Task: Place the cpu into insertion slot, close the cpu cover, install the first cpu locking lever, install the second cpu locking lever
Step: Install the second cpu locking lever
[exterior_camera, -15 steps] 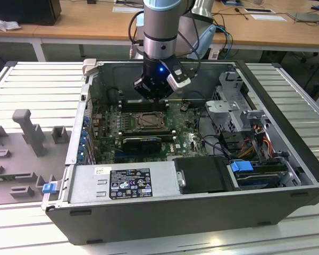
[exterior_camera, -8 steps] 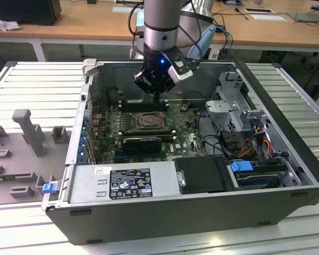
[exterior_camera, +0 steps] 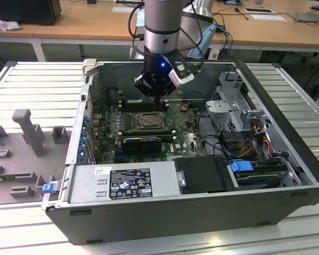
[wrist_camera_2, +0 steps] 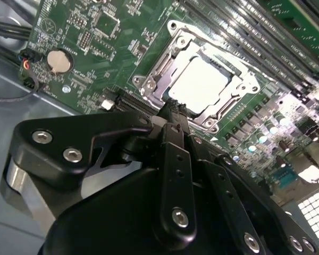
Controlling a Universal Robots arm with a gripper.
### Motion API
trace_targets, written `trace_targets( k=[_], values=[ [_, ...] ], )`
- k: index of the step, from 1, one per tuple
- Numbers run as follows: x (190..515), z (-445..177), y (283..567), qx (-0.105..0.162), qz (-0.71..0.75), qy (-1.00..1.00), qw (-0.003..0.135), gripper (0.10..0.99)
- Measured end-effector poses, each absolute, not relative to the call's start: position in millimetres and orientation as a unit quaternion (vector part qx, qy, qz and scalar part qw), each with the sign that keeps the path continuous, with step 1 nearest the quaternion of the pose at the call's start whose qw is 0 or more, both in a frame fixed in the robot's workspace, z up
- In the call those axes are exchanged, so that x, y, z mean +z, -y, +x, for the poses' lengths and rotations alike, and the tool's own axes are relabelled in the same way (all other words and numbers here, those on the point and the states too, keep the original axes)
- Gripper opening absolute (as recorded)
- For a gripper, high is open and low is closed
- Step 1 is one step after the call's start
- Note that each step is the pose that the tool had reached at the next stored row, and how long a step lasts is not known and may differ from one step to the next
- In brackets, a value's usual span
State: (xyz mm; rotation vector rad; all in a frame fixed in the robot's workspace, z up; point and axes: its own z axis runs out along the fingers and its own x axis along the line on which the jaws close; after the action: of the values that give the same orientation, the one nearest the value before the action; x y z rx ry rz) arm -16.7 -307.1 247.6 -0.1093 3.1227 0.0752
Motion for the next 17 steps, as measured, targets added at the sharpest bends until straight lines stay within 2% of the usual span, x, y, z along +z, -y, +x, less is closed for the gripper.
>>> trace_targets(
  k=[10,17],
  values=[
    [254,-17,312,0.024,-0.035,-0.999,0.008,0.106],
    [253,-17,333,0.024,-0.035,-0.999,0.008,0.106]
  ],
)
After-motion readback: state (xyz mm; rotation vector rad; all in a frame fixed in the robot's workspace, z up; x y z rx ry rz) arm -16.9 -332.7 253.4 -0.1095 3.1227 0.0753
